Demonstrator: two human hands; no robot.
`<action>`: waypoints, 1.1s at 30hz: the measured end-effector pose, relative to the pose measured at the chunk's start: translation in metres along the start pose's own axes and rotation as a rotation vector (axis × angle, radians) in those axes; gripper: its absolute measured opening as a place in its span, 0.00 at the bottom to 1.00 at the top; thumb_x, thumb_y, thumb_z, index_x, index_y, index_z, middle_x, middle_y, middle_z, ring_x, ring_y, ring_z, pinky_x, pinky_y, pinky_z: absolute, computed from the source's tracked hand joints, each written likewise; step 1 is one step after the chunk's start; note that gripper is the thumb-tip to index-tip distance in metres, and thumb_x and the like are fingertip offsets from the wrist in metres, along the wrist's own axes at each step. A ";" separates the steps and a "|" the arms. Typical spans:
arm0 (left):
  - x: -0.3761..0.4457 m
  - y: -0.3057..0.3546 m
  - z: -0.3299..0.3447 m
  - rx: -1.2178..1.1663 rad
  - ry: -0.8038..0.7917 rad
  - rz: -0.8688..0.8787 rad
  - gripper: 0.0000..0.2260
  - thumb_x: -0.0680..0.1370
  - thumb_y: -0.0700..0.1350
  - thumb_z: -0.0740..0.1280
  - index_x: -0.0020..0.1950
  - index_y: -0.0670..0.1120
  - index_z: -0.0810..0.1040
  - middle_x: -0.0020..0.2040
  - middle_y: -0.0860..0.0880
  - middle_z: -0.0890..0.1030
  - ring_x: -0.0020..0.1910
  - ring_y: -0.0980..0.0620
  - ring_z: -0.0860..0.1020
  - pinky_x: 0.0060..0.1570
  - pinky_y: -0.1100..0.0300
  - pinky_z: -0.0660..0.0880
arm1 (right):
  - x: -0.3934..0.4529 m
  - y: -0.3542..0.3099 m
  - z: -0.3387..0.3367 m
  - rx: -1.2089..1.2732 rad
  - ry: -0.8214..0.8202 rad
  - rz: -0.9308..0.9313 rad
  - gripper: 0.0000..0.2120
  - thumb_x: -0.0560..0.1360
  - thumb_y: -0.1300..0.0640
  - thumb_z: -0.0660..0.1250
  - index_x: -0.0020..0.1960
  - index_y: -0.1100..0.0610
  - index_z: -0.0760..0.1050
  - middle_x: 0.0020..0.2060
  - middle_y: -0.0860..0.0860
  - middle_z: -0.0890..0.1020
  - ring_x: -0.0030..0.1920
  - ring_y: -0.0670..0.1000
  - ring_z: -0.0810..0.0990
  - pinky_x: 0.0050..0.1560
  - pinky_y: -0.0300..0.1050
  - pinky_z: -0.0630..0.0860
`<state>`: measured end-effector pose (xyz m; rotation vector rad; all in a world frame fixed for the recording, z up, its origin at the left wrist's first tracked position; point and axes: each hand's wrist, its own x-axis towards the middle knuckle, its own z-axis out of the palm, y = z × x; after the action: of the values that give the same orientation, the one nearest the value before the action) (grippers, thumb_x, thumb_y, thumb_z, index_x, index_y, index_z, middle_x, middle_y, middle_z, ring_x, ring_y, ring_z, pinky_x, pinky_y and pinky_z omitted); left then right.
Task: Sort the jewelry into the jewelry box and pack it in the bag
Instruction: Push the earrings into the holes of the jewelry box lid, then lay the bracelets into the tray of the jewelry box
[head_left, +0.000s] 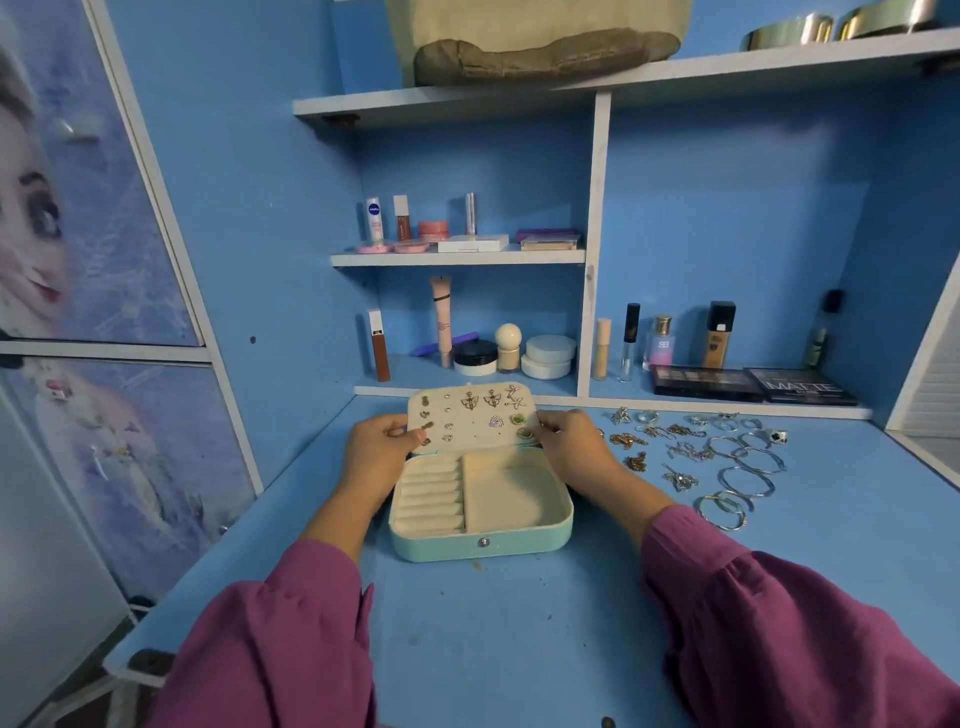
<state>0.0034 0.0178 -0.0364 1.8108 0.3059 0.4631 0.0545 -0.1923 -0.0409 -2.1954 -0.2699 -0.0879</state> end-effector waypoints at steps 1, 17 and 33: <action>-0.001 0.001 0.000 0.006 0.004 -0.005 0.09 0.74 0.33 0.69 0.54 0.37 0.81 0.47 0.42 0.83 0.43 0.47 0.80 0.51 0.55 0.77 | 0.000 -0.001 0.000 -0.007 -0.007 0.007 0.14 0.80 0.59 0.58 0.39 0.50 0.76 0.48 0.55 0.72 0.42 0.53 0.71 0.39 0.38 0.65; -0.011 0.016 0.001 0.187 0.138 0.000 0.10 0.76 0.37 0.66 0.56 0.41 0.80 0.53 0.44 0.81 0.53 0.45 0.78 0.56 0.54 0.73 | -0.017 -0.013 -0.027 -0.062 0.070 -0.053 0.14 0.78 0.63 0.60 0.38 0.63 0.79 0.35 0.59 0.79 0.33 0.50 0.69 0.30 0.37 0.66; -0.083 0.101 0.149 0.183 -0.251 0.357 0.09 0.77 0.38 0.65 0.54 0.44 0.82 0.50 0.47 0.82 0.44 0.51 0.79 0.41 0.64 0.74 | -0.043 0.056 -0.163 -0.059 0.244 0.094 0.06 0.75 0.60 0.68 0.44 0.60 0.82 0.39 0.52 0.82 0.34 0.48 0.74 0.31 0.39 0.69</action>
<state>-0.0042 -0.1744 0.0120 2.0880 -0.1568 0.4587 0.0311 -0.3621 0.0050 -2.2253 -0.0268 -0.3127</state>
